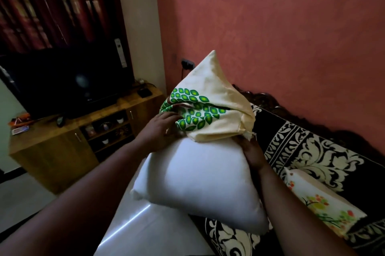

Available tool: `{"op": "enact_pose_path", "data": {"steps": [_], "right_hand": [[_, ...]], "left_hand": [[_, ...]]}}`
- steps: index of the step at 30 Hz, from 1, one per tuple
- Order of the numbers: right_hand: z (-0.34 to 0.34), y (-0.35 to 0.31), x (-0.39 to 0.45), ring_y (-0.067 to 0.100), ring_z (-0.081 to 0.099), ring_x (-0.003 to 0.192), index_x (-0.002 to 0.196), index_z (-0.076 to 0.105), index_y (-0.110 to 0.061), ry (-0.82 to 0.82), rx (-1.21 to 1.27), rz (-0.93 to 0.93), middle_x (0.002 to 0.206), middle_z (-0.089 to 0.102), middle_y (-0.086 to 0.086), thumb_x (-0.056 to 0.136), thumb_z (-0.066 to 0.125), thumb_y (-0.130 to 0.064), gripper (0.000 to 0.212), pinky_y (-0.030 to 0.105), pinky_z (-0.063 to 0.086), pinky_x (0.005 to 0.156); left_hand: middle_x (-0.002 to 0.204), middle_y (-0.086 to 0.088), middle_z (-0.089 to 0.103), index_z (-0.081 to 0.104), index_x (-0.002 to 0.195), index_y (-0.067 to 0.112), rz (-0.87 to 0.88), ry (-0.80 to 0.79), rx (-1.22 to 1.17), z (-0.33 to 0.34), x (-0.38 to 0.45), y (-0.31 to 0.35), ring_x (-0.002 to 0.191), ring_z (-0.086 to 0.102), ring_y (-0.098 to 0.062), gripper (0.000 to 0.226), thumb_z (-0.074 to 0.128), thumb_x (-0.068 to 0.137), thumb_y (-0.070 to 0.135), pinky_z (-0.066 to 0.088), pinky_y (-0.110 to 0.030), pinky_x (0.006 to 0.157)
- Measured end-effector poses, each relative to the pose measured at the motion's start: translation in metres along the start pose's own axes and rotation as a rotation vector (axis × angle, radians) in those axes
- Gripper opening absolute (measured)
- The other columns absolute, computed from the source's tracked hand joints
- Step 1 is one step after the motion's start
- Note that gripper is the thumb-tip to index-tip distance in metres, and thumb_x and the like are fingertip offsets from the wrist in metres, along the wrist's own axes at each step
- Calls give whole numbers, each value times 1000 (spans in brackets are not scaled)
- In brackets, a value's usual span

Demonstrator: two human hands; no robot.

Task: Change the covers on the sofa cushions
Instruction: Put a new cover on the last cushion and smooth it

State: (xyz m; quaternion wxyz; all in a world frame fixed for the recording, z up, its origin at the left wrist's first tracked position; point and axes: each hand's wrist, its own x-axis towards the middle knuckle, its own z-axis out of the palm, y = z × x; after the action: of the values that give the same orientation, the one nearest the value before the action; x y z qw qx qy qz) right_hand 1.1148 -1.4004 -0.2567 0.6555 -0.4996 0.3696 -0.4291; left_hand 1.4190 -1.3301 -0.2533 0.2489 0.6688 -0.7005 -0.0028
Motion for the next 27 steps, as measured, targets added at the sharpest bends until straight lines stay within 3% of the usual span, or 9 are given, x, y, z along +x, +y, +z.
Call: {"op": "enact_pose_path", "data": {"steps": [2, 4, 8, 10, 13, 17, 21, 24, 27], "right_hand": [[-1, 7, 10, 21, 70, 103, 103, 70, -18, 62, -84, -8, 96, 76, -7, 94, 65, -12, 11, 21, 53, 74], [-6, 10, 19, 23, 68, 101, 105, 68, -16, 128, -105, -15, 96, 71, -6, 92, 69, -13, 13, 18, 49, 74], [-18, 10, 26, 21, 62, 102, 118, 67, -11, 245, -218, -97, 105, 69, 6, 78, 70, -33, 46, 20, 40, 72], [-26, 16, 30, 28, 62, 110, 124, 65, -2, 309, -270, -73, 116, 68, 18, 89, 71, -25, 42, 21, 34, 68], [-31, 22, 33, 30, 60, 115, 126, 63, 2, 314, -302, -8, 120, 66, 22, 98, 64, -17, 34, 22, 32, 67], [-9, 19, 26, 28, 69, 105, 102, 73, -18, 158, -222, 9, 101, 75, 4, 90, 74, -32, 19, 37, 57, 83], [19, 14, 30, 33, 72, 103, 108, 73, -16, 3, -194, -30, 105, 77, 11, 73, 86, -43, 46, 60, 53, 96], [29, 5, 26, 27, 69, 107, 120, 67, -8, -171, -107, 14, 117, 72, 16, 84, 78, -21, 40, 47, 53, 100], [30, 8, 16, -1, 64, 112, 137, 55, -18, -294, -289, -14, 127, 68, -8, 93, 72, -16, 47, 19, 49, 95]], "left_hand": [[116, -4, 70, 69, 124, 16, -72, 79, -168, 10, 1, 7, 108, 65, -22, 36, 64, 89, 25, 47, -31, 89], [107, -1, 73, 70, 121, 17, -233, 72, -336, 16, -1, 27, 98, 65, -11, 25, 62, 97, 21, 47, -27, 81], [108, -8, 73, 71, 106, 13, -279, -129, -298, 20, -14, 39, 103, 67, -28, 62, 48, 91, 68, 53, -38, 85], [99, -9, 72, 71, 96, 11, -241, -254, -239, 18, -23, 45, 100, 67, -28, 86, 48, 74, 90, 55, -41, 81], [77, 4, 65, 66, 82, 18, -236, -295, -119, 19, -31, 56, 81, 65, -20, 59, 73, 70, 75, 48, -31, 67], [126, 3, 63, 63, 128, 17, -48, 44, -238, 26, -29, 76, 118, 59, -21, 74, 78, 73, 63, 46, -27, 95], [142, -5, 48, 41, 150, 26, -83, 88, -67, 55, -10, 113, 130, 43, -22, 93, 56, 77, 80, 36, -37, 107], [114, -3, 70, 62, 128, 26, -281, 328, -305, 53, 1, 110, 105, 64, -23, 42, 63, 93, 49, 50, -32, 86], [95, 1, 74, 69, 108, 23, -435, 336, -487, 51, 7, 93, 90, 69, -20, 19, 62, 97, 36, 55, -38, 80]]}}
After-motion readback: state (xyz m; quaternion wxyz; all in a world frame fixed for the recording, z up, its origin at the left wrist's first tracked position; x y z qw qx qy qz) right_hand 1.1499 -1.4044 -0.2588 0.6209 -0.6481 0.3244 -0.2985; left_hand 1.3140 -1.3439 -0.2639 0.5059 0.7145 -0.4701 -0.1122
